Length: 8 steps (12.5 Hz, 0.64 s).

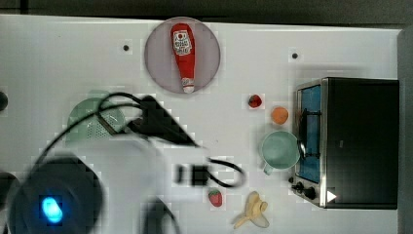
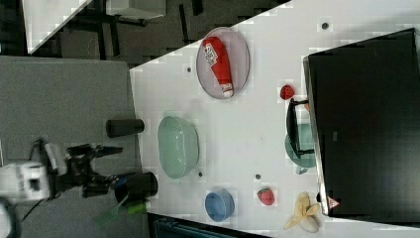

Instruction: Drag strainer left to right.

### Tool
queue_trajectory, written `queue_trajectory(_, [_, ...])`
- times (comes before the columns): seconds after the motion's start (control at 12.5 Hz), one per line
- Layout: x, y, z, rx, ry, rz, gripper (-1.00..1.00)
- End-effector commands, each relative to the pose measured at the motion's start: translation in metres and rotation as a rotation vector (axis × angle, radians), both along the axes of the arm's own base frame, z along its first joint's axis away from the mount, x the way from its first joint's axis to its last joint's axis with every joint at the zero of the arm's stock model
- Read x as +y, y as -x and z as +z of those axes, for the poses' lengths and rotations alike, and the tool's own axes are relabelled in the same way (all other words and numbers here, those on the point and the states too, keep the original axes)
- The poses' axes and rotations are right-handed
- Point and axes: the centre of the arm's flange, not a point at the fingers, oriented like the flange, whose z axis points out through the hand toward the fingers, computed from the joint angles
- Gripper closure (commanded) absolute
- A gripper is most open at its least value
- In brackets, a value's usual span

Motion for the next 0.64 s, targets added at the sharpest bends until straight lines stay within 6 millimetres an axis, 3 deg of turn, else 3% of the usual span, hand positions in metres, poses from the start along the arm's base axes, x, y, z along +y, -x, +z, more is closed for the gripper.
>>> queue_trajectory(0.08, [0.09,0.005,-0.051,0.027,0.015,-0.14,-1.0])
queue_trajectory(0.4, [0.174,0.0,-0.14,0.037,-0.04,-0.325,-1.0])
queue_trajectory(0.64, [0.202,0.002,-0.211,0.07,-0.098,-0.464,-1.0])
